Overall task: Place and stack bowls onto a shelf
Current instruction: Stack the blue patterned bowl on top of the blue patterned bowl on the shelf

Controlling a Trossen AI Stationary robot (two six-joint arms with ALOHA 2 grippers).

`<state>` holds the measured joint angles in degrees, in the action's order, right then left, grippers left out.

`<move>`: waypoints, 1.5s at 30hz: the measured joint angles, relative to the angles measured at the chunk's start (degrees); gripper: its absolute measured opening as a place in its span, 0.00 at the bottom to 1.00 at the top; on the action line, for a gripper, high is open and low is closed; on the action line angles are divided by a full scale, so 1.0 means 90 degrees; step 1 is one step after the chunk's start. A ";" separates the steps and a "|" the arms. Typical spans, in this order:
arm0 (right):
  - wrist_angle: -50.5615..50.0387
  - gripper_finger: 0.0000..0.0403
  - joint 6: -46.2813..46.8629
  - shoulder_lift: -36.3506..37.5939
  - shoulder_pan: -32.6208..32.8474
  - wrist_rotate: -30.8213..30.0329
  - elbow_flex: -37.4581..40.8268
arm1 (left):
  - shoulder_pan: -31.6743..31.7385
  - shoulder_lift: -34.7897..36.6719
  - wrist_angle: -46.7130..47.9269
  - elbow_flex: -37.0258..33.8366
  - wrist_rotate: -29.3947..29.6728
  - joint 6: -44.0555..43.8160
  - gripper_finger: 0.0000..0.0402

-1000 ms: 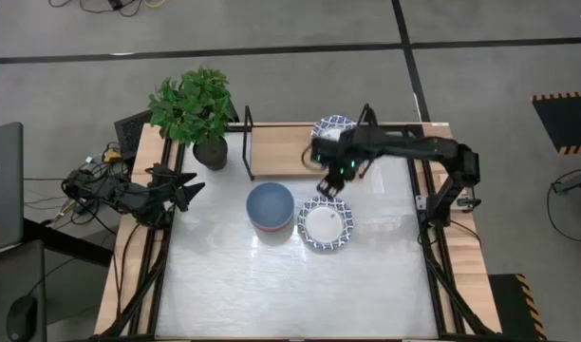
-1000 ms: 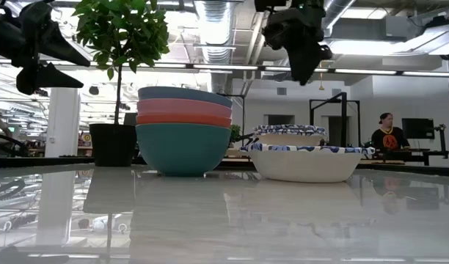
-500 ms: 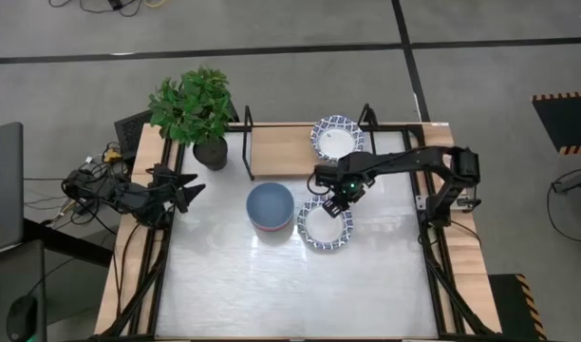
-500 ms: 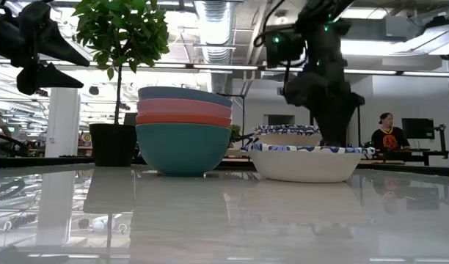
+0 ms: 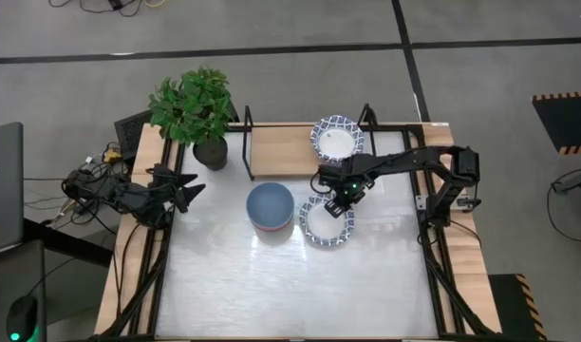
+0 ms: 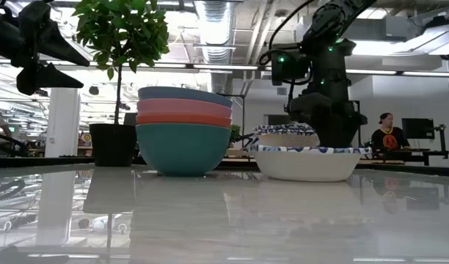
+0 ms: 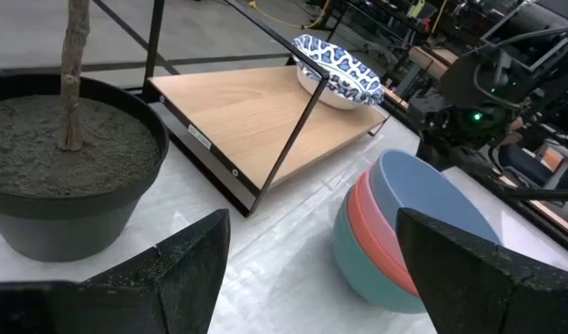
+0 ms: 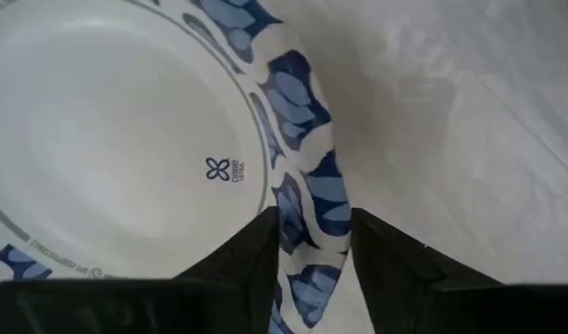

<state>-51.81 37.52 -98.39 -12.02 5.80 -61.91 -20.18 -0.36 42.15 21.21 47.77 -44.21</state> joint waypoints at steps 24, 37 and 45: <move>-0.1360 0.05 -0.1280 0.0034 -0.0080 0.0678 -0.2484 | 0.0000 -0.0001 0.0000 0.0000 0.0027 0.0000 0.73; -0.2925 0.05 -0.2070 0.0034 -0.1797 -0.0625 -0.5086 | 0.0000 0.0000 0.0000 0.0000 0.0027 0.0017 0.73; -0.2801 0.05 -0.2326 -0.0040 -0.3401 -0.0312 -0.5189 | 0.0002 -0.0002 -0.0002 0.0000 0.0131 0.0019 0.73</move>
<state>-77.02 16.59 -98.75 -42.63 2.99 -108.61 -20.16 -0.38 42.13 21.21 48.94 -44.03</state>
